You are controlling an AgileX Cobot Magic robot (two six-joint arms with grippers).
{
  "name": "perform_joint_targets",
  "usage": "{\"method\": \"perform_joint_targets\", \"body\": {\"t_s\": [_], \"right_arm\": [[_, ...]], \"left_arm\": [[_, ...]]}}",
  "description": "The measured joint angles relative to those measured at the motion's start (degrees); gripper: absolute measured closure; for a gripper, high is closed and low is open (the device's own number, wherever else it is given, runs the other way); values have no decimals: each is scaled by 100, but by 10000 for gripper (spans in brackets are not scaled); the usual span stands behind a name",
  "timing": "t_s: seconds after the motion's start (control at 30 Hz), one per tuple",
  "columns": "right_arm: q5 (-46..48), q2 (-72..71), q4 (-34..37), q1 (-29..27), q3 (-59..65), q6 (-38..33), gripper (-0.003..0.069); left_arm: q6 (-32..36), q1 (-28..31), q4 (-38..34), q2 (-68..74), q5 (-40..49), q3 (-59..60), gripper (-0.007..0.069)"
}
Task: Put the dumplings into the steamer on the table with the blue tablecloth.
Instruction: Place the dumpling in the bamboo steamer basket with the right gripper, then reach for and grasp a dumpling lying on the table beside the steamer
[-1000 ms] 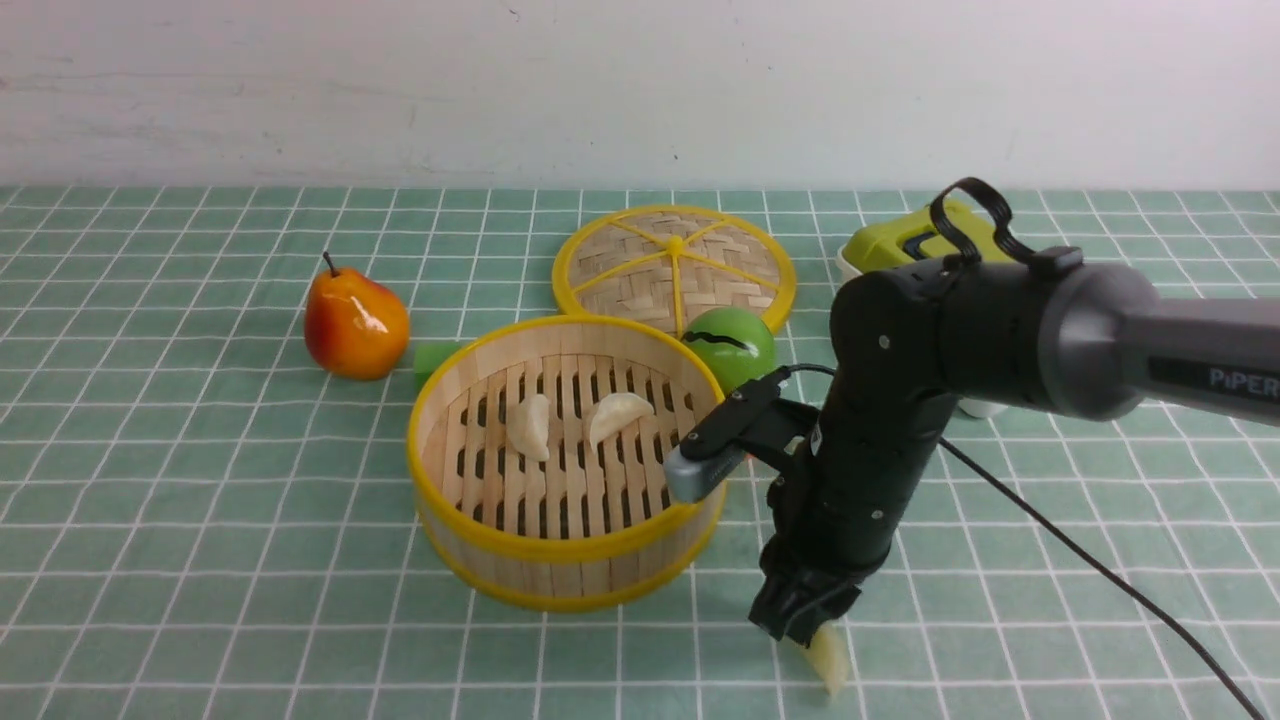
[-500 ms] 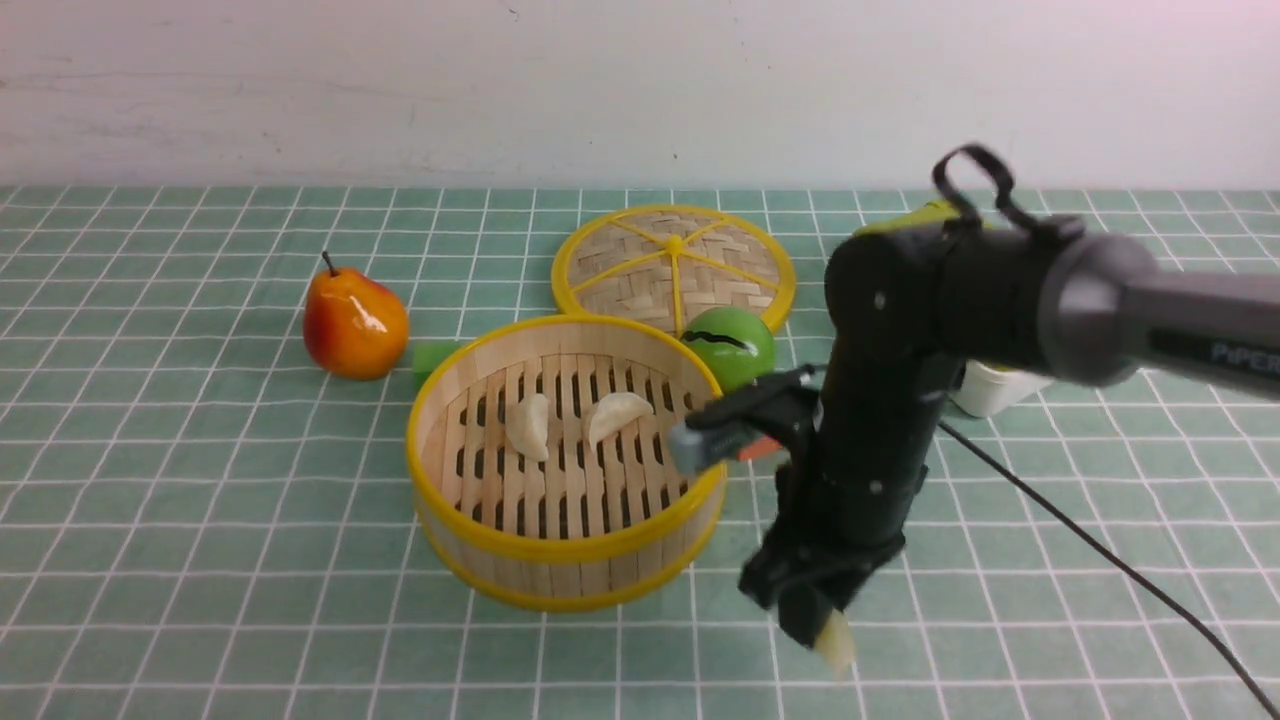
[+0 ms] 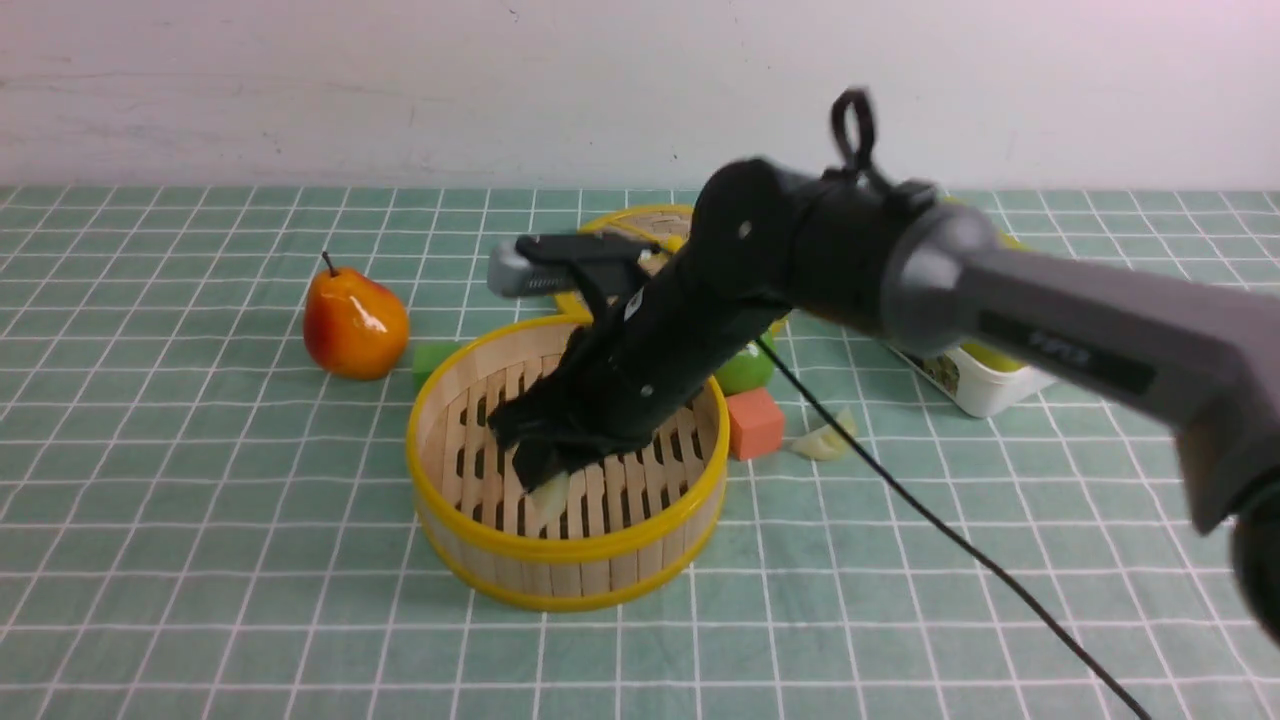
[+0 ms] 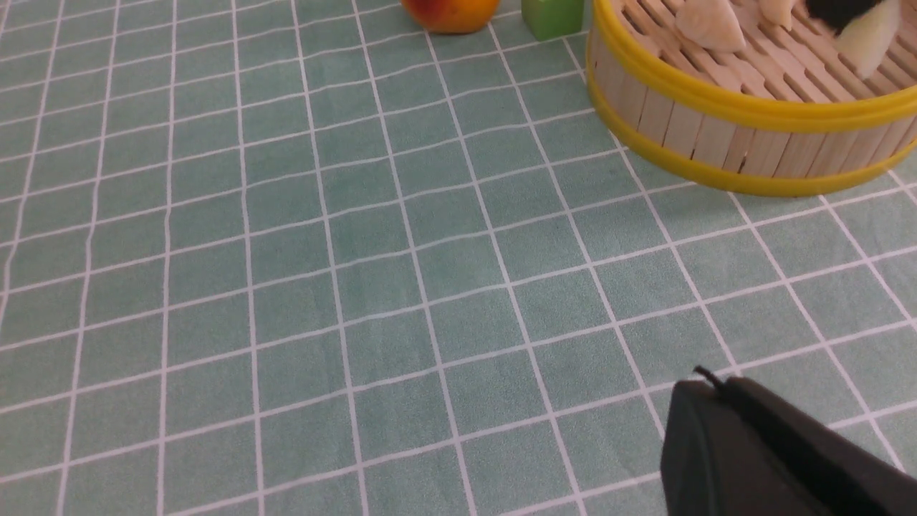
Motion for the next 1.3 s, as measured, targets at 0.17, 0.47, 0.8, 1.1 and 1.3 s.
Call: {"method": "perform_joint_targets", "body": {"t_s": [0.17,0.47,0.8,1.1,1.3], "right_arm": [[-165,252,23,13,0,212,421],[354,-239,-12,-328,-488,484,189],[986,-711,-1917,-1571,92,2029,206],[-774,-508,-2635,-1573,956,3498,206],[-780,-207,-2767,-1575,956,3592,246]], "left_arm": [[0,0,0,-179,26,0,638],[-249,0,-18,-249,206,0,635],[-300,0,-47,-249,-45,0,629],[-300,0,6,-249,-221,340,622],[-300,0,24,-249,-292,417,619]]}}
